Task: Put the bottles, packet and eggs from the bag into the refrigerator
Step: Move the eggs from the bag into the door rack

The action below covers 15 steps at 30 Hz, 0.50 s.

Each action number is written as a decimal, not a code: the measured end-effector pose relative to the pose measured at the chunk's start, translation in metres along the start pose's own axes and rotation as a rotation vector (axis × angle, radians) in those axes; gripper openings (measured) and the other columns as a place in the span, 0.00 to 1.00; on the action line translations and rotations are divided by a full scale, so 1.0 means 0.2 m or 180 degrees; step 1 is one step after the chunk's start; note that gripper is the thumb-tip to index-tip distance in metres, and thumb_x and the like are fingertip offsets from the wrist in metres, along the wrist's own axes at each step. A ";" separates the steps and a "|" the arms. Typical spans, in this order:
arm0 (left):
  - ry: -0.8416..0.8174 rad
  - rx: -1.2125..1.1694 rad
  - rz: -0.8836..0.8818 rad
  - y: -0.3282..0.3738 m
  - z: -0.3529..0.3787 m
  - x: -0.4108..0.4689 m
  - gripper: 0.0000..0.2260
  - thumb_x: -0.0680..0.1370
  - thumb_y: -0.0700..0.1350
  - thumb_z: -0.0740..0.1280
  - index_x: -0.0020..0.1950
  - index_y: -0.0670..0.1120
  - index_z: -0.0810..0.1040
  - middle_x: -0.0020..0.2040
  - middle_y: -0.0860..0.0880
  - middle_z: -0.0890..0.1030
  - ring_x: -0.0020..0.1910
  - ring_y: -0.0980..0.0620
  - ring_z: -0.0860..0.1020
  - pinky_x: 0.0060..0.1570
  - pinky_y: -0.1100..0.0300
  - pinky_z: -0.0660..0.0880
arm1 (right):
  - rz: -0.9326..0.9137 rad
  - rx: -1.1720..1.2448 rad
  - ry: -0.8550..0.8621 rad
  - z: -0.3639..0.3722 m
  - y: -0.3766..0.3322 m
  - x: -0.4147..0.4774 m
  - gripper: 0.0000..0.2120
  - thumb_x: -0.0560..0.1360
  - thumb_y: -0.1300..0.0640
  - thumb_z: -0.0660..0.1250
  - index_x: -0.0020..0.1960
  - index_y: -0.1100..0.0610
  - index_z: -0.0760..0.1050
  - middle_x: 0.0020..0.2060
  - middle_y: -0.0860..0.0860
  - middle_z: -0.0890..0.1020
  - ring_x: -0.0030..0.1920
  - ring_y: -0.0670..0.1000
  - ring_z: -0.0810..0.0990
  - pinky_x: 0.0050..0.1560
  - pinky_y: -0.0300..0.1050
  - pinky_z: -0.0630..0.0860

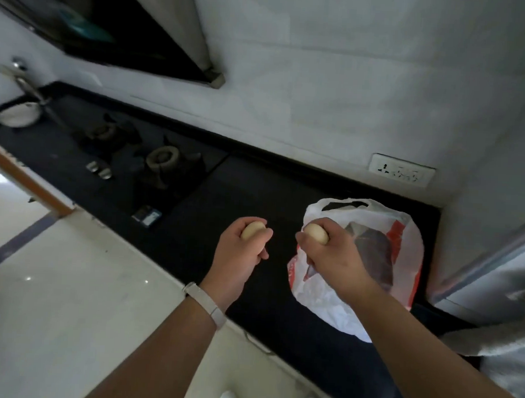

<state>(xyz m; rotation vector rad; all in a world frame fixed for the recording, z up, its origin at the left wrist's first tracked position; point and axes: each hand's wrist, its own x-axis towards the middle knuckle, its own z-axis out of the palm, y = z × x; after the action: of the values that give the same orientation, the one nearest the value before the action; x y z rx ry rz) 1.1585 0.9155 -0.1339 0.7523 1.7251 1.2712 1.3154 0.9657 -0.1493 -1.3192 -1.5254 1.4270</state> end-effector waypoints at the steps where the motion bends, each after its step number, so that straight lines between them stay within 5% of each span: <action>1: 0.0095 -0.0056 -0.0026 -0.01 -0.05 0.00 0.09 0.76 0.43 0.71 0.53 0.53 0.79 0.48 0.47 0.82 0.38 0.53 0.79 0.40 0.58 0.76 | -0.0008 -0.0036 -0.0045 0.05 -0.01 0.00 0.07 0.75 0.52 0.71 0.49 0.53 0.76 0.39 0.56 0.79 0.32 0.48 0.78 0.29 0.42 0.78; 15: 0.0989 -0.0564 0.0053 -0.23 -1.21 -0.08 0.06 0.76 0.41 0.71 0.52 0.48 0.81 0.38 0.46 0.79 0.33 0.52 0.77 0.33 0.62 0.73 | -0.0205 -0.0401 -0.0981 1.21 -0.27 -0.05 0.06 0.74 0.50 0.71 0.48 0.48 0.75 0.39 0.51 0.79 0.34 0.45 0.77 0.32 0.35 0.74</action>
<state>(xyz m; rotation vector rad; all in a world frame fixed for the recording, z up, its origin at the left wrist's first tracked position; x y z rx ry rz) 0.9527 0.7801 -0.1412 0.4853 1.8191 1.5950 1.0795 0.8876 -0.1410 -1.1479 -1.8673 1.5698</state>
